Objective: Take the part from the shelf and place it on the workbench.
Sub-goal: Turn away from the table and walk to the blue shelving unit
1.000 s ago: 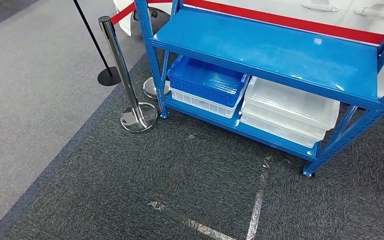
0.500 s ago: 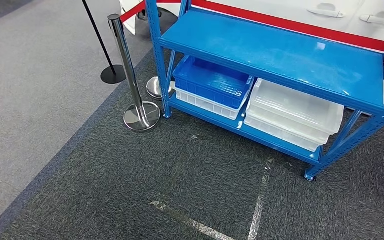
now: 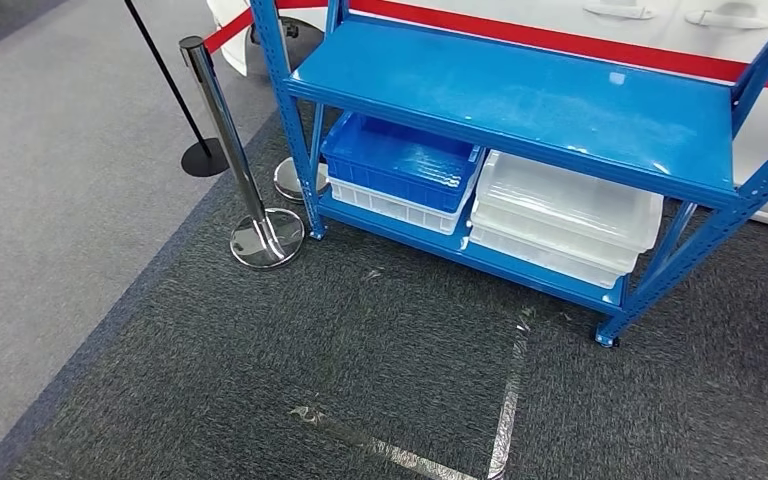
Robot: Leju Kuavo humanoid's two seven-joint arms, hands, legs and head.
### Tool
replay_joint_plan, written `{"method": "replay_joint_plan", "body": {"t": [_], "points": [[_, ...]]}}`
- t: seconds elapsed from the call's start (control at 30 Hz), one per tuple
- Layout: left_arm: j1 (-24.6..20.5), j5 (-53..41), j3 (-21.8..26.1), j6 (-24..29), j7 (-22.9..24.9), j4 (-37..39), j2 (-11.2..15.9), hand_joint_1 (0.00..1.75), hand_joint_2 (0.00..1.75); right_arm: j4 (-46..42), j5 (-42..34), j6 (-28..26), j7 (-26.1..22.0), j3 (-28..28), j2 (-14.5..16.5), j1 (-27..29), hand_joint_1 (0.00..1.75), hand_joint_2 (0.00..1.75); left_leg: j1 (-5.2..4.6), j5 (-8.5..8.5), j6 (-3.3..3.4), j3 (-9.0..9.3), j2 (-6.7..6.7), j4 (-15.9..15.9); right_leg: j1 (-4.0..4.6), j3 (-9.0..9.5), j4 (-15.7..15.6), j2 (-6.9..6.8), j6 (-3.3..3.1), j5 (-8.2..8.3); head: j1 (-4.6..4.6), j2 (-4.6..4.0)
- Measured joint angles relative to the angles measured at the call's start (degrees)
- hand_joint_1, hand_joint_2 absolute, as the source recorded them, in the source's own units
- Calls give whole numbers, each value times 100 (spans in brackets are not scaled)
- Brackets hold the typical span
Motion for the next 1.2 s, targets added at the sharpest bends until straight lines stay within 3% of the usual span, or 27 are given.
{"method": "replay_joint_plan", "body": {"t": [0.03, 0.07, 0.13, 0.2, 0.23, 0.3, 0.37, 0.4, 0.43, 0.47, 0.53, 0.57, 0.7, 0.77, 0.83, 0.87, 0.9, 0.93, 1.0, 1.03, 1.1, 1.2], "points": [[12, -1, 0, -10, 10, 0, 1, 0, 175, 0, -2, 0, 3, 0, 2, -6, 0, 0, -7, 70, 20, 114, -76, -269, -5, -11, -2, 44, 18, 11, -2, 0], [19, -2, -1, -18, 20, 0, 1, 0, 175, -1, -2, 0, 5, 0, 3, -9, 0, 0, -17, 61, 33, 179, -132, -420, -13, -34, -7, 74, 43, 26, -8, 0], [9, -3, -1, -29, 36, 0, 1, 0, 175, -1, -4, 0, 10, 0, 5, -1, 0, 0, -30, 34, 67, 234, -107, -552, -23, -64, -48, 121, 117, 69, -26, 0], [2, -7, -2, -35, 38, 0, -4, 0, 175, 0, -7, 0, 13, 0, 4, 7, 0, 0, -7, 92, 126, 292, -51, -674, -11, -111, 14, 13, 173, 20, -23, 0], [5, -10, -2, -39, 41, 0, -6, 0, 175, 0, -7, 1, 14, 0, 3, 1, 0, 0, 6, 125, 156, 320, -12, -731, 7, -191, 185, -76, 188, -85, -11, 0], [23, -29, -4, -43, 50, 0, -7, 0, 175, 0, -5, -12, 25, 0, 3, -17, 0, 87, 4, 139, 193, 346, 74, -761, 28, -500, 832, -231, 201, -398, 10, 0], [29, -53, -9, -38, 74, 0, -7, 0, 175, 0, -5, -73, 91, 0, 3, -22, 0, 175, -6, 124, 208, 349, 149, -745, 26, -768, 1366, -267, 217, -534, 16, 0], [29, -61, -13, -34, 87, 0, -7, 0, 175, 1, -9, -112, 144, 0, 2, -19, 0, 175, -8, 112, 210, 354, 172, -736, 22, -778, 1373, -275, 223, -458, 16, 0], [28, -66, -19, -31, 97, 0, -7, 0, 175, 1, -15, -146, 194, 0, -1, -15, 0, 175, -6, 96, 204, 363, 184, -723, 17, -675, 1155, -283, 226, -291, 17, 0], [27, -68, -24, -31, 104, 0, -7, 0, 175, 2, -21, -172, 234, 0, -3, -11, 0, 175, -4, 73, 191, 369, 190, -702, 11, -496, 780, -295, 225, -94, 19, 0], [24, -69, -32, -32, 110, 0, -7, 0, 175, 2, -34, -197, 292, 0, -7, -16, 0, 175, -24, 16, 138, 340, 197, -640, 16, -167, 131, -315, 198, 118, 22, 0], [24, -69, -34, -33, 114, 0, -7, 0, 175, 2, -40, -203, 315, 0, -7, -18, 0, 175, -34, -3, 110, 317, 198, -615, 23, -92, -23, -320, 172, 133, 23, 0], [19, -69, -43, -33, 125, 0, -6, 0, 175, 6, -67, -226, 406, 0, -9, -12, 0, 175, -32, -89, 10, 282, 199, -525, 18, -74, -90, -315, 46, 135, 13, 0], [13, -70, -47, -32, 126, 0, -5, 0, 175, 8, -79, -232, 426, 0, -9, -14, 0, 175, -10, -376, -57, 94, 197, -66, 4, -66, -114, -324, -3, 148, -4, 0], [-9, -72, -50, -32, 126, 0, -5, 0, 175, 9, -91, -232, 426, 0, -12, -16, 0, 175, 4, -709, -99, -231, 197, 664, 5, -69, -115, -336, -21, 147, -14, 0], [-21, -73, -50, -32, 126, 0, -5, 0, 175, 10, -97, -235, 426, 0, -15, -16, 0, 175, 9, -770, -110, -337, 197, 909, 6, -68, -115, -340, -22, 146, -13, 0], [-28, -72, -50, -32, 126, 0, -4, 0, 175, 10, -102, -238, 426, 0, -17, -21, 0, 175, 16, -717, -112, -352, 197, 954, 7, -66, -114, -337, -23, 146, -14, 0], [-29, -69, -50, -32, 125, 0, -4, 0, 175, 11, -109, -242, 426, 0, -19, -29, 0, 175, 24, -561, -107, -266, 197, 779, 7, -61, -114, -328, -22, 146, -14, 0], [-11, -61, -51, -34, 124, 0, -3, 0, 175, 11, -119, -248, 426, -1, -18, -53, 0, 175, 37, -159, -80, 79, 196, 32, 8, -46, -113, -307, -16, 148, -13, 0], [1, -57, -51, -36, 124, 0, -3, 0, 175, 11, -124, -250, 426, -2, -19, -65, 0, 175, 29, -43, -64, 226, 194, -311, 14, -49, -109, -301, -1, 153, -13, 0], [17, -55, -54, -38, 121, 0, -4, 0, 175, 11, -132, -258, 426, -2, -20, -87, 0, 175, 2, -3, -25, 329, 188, -597, 21, -74, -114, -300, 55, 179, -8, 0], [17, -55, -61, -39, 118, 0, -6, 0, 175, 10, -139, -282, 426, -2, -20, -110, 0, 175, 5, 62, 81, 338, 192, -681, 13, -105, -98, -305, 150, 170, -2, 0]]}}
